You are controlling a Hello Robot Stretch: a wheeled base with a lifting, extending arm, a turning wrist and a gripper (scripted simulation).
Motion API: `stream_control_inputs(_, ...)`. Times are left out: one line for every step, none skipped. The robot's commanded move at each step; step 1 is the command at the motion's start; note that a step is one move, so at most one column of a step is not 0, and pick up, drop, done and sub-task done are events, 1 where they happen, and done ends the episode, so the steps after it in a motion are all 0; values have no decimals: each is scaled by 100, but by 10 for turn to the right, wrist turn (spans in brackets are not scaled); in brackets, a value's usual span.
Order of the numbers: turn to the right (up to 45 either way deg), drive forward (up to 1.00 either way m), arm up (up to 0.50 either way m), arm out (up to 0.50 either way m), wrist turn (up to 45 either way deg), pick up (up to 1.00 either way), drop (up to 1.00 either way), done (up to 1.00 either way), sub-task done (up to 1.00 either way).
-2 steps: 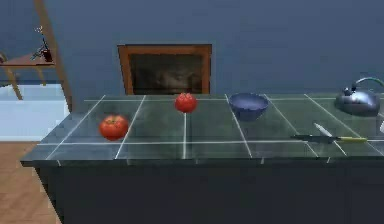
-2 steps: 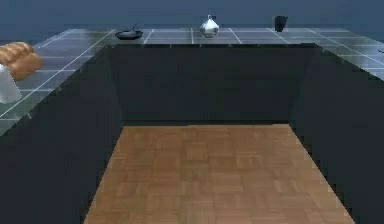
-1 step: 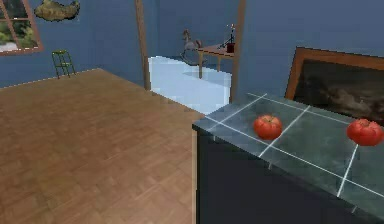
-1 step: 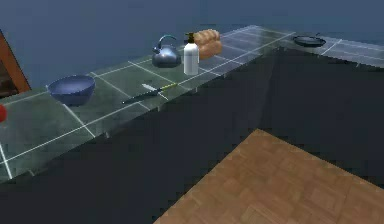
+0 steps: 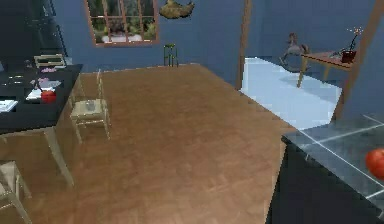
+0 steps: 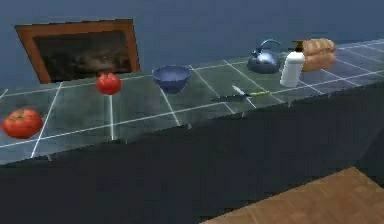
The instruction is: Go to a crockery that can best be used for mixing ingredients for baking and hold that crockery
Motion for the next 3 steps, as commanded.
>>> stream_control_inputs(450,0,0,0,0,0,0,0,0)
stream_control_inputs(300,0,0,0,0,0,0,0,0)
stream_control_inputs(0,45,0,0,0,0,0,0,0)
